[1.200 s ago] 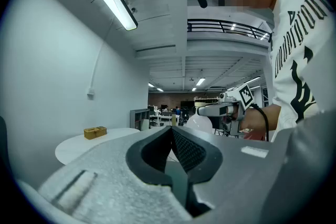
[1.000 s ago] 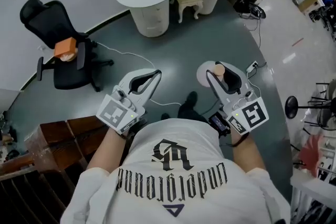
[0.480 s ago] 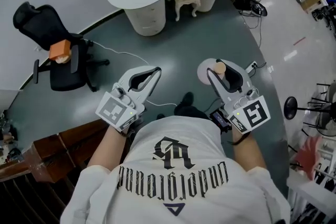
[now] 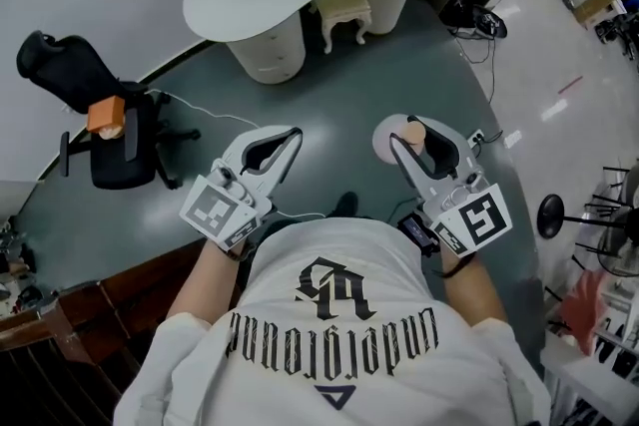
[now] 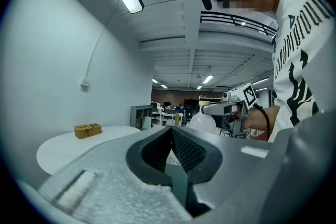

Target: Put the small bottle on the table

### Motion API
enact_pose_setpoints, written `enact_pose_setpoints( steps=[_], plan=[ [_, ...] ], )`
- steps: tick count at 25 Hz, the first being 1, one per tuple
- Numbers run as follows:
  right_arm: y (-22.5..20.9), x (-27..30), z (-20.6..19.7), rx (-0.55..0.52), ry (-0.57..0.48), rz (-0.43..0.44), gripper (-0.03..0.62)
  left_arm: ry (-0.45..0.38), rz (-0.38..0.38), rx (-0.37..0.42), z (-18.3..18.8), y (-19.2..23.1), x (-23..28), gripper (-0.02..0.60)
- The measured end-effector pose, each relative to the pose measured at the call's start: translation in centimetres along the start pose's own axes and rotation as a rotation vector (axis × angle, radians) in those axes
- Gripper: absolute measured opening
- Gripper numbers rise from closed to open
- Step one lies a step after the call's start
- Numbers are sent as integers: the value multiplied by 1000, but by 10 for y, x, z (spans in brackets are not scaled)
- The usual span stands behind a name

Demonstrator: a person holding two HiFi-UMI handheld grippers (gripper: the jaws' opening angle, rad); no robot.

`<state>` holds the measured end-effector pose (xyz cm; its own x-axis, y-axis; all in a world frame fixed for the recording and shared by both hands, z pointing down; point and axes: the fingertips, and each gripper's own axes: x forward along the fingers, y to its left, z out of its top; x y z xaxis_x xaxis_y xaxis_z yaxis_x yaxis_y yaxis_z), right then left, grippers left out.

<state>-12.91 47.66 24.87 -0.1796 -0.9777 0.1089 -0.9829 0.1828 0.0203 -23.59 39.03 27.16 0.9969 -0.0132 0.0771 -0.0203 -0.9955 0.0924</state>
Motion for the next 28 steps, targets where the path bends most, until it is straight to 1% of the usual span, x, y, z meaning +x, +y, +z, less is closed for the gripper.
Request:
enact_pose_setpoints(
  steps=[7, 12, 15, 21, 28],
  plan=[
    [-29, 3, -3, 13, 5, 19, 138, 13, 16, -11, 0, 7, 30, 8],
    [-44, 14, -9, 19, 15, 26, 138, 15, 27, -33, -7, 23, 44, 8],
    [-56, 23, -9, 22, 15, 18, 138, 11, 22, -33, -6, 35, 55, 8],
    [-82, 53, -5, 9, 14, 7, 139, 11, 9, -34, -3, 71, 78, 8],
    [-115, 112, -4, 10, 16, -4, 138, 22, -19, -39, -3, 130, 102, 8]
  ],
)
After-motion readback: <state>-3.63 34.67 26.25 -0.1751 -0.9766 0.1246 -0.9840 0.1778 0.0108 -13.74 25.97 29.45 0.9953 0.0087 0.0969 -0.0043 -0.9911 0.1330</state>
